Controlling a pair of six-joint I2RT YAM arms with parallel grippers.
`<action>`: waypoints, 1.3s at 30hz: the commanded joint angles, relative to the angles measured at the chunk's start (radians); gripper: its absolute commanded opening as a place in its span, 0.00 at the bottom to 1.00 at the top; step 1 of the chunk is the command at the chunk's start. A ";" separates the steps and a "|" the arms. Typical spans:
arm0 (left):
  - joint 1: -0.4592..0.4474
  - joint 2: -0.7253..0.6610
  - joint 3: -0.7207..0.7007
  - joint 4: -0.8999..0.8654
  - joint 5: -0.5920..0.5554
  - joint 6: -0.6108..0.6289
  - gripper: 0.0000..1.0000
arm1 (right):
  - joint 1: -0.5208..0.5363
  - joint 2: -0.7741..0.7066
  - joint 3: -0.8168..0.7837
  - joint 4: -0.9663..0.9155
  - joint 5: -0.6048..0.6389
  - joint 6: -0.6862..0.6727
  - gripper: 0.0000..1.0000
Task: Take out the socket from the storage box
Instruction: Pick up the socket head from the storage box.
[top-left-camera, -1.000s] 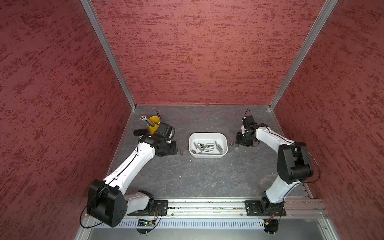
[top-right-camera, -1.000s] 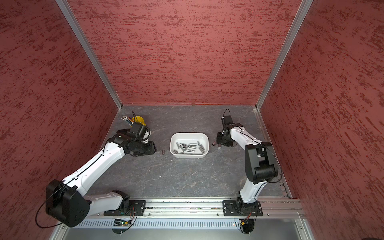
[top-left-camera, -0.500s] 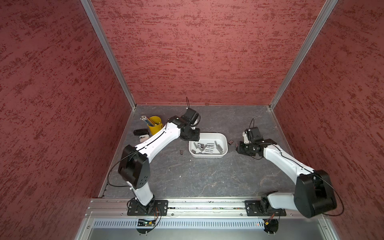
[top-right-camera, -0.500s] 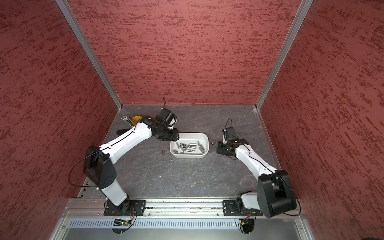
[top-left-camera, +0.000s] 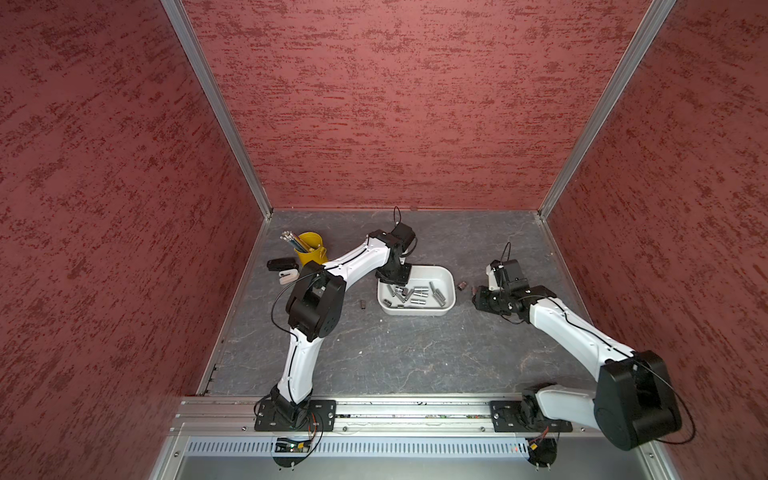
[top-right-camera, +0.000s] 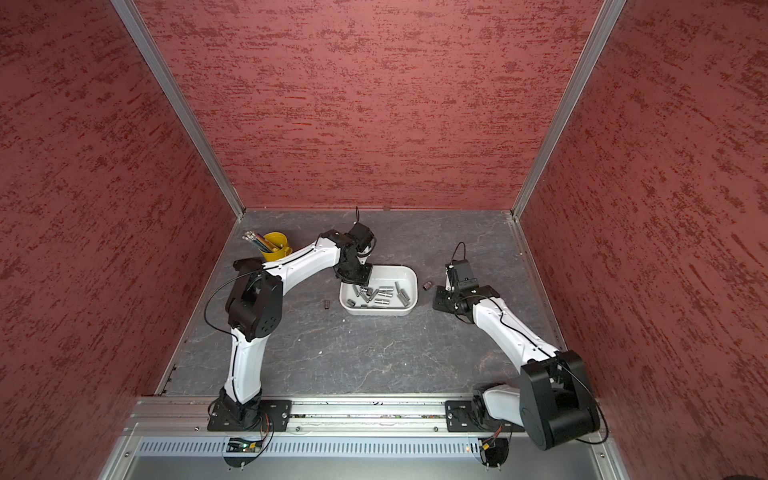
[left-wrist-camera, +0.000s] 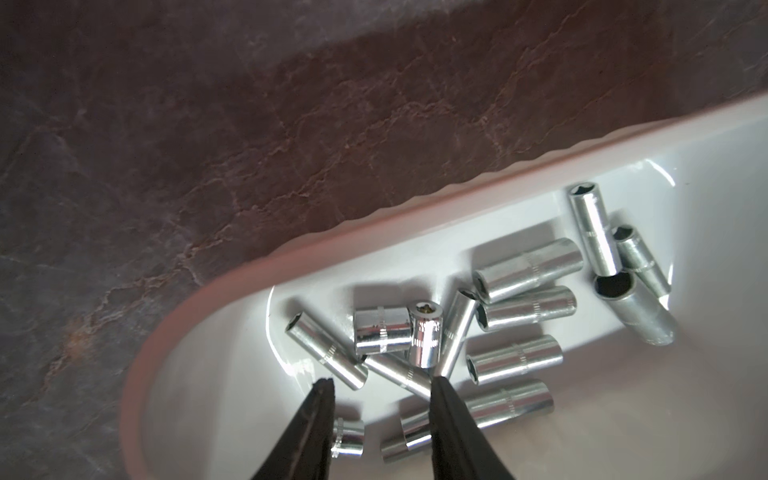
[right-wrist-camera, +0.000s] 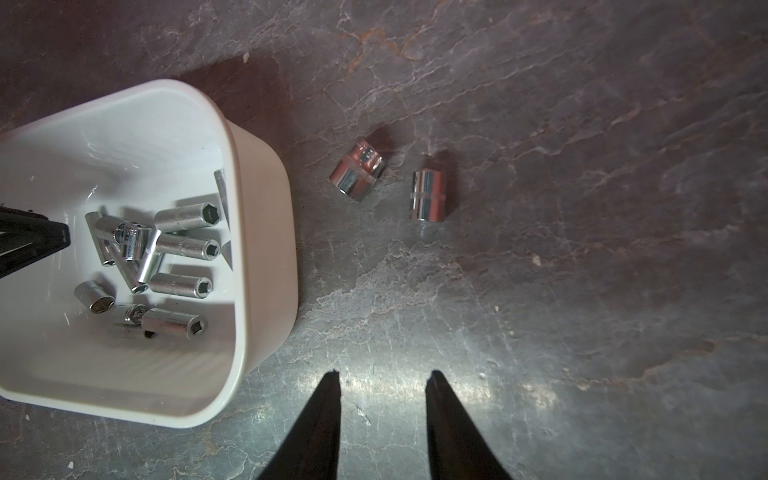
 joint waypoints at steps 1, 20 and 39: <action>-0.002 0.039 0.027 -0.005 -0.037 0.060 0.38 | 0.005 0.007 -0.007 0.031 0.010 0.000 0.37; 0.005 0.115 -0.011 0.063 -0.005 -0.004 0.44 | 0.005 0.016 -0.003 0.036 0.002 -0.017 0.38; 0.011 -0.187 -0.076 0.018 -0.060 -0.062 0.28 | 0.005 0.019 -0.005 0.037 0.000 -0.019 0.38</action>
